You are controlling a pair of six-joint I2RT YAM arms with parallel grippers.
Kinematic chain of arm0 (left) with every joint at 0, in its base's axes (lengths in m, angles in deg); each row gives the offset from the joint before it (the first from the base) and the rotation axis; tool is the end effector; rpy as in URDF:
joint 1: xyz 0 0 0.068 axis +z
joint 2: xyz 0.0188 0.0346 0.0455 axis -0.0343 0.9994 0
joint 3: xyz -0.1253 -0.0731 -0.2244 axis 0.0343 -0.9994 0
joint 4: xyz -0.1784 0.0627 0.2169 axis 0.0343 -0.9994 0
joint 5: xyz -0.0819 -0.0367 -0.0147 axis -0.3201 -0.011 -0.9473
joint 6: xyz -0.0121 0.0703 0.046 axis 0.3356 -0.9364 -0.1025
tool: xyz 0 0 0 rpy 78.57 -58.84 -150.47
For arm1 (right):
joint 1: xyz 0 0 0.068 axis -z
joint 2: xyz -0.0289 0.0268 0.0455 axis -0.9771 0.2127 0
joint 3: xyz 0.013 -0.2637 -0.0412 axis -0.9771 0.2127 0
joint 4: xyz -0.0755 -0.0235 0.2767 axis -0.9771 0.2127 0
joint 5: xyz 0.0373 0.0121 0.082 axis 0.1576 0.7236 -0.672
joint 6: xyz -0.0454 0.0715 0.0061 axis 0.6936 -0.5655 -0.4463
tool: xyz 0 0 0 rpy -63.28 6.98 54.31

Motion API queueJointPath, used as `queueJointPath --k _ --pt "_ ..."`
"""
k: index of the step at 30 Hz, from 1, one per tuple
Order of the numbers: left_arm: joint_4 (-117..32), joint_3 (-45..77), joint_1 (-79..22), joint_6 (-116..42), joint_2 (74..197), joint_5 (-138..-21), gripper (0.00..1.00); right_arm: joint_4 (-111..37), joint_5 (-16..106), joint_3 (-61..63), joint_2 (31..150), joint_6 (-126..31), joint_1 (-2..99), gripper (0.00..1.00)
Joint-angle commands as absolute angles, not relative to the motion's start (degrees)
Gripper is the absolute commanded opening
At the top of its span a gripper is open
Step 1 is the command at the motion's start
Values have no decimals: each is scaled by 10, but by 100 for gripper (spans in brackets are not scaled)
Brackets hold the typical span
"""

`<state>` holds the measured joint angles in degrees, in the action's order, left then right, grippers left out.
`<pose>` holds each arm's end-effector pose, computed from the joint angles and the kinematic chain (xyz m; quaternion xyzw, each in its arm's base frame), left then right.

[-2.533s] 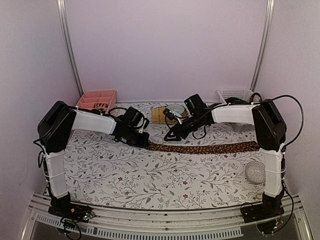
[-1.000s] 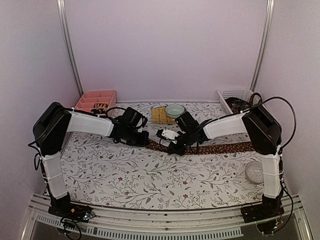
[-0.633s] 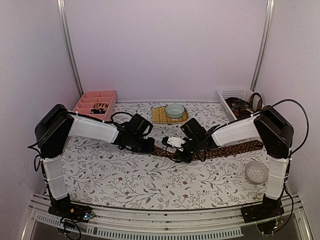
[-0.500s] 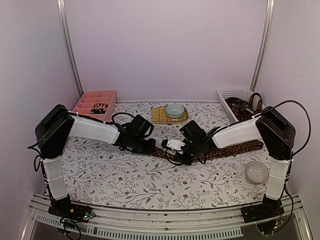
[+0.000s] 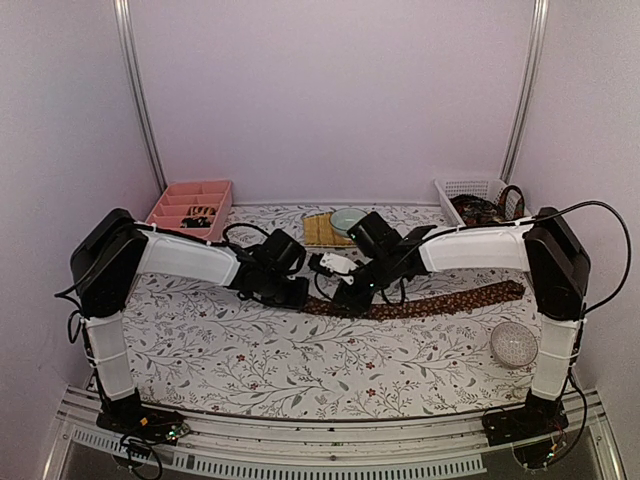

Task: Roll the ties
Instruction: Roll the tie at the center of the board.

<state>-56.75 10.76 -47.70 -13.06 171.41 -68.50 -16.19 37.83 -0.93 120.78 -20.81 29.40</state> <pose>0.3054 -0.3080 0.0850 0.0793 0.9530 -0.1716 0.2369 0.2889 0.3539 0.1288 -0.5644 0.7623 0.1929 0.2513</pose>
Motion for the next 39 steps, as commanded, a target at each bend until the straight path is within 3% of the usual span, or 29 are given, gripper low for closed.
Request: queueJointPath --k 1,6,9,25,39 --pt "-612 138 -486 -147 1702 -649 0 -116 280 -60 1191 -311 306 33" --pt "-647 164 -490 -159 1706 -626 0 -131 193 -91 1241 -442 357 14" --pt "-681 190 -496 -168 1717 -601 0 -147 154 -91 1262 -501 391 8" --pt "-873 354 -519 -177 1826 -501 0 -262 20 -86 1369 -766 407 7" --pt "-870 371 -524 -175 1839 -512 0 -303 30 -158 1478 -853 387 7"
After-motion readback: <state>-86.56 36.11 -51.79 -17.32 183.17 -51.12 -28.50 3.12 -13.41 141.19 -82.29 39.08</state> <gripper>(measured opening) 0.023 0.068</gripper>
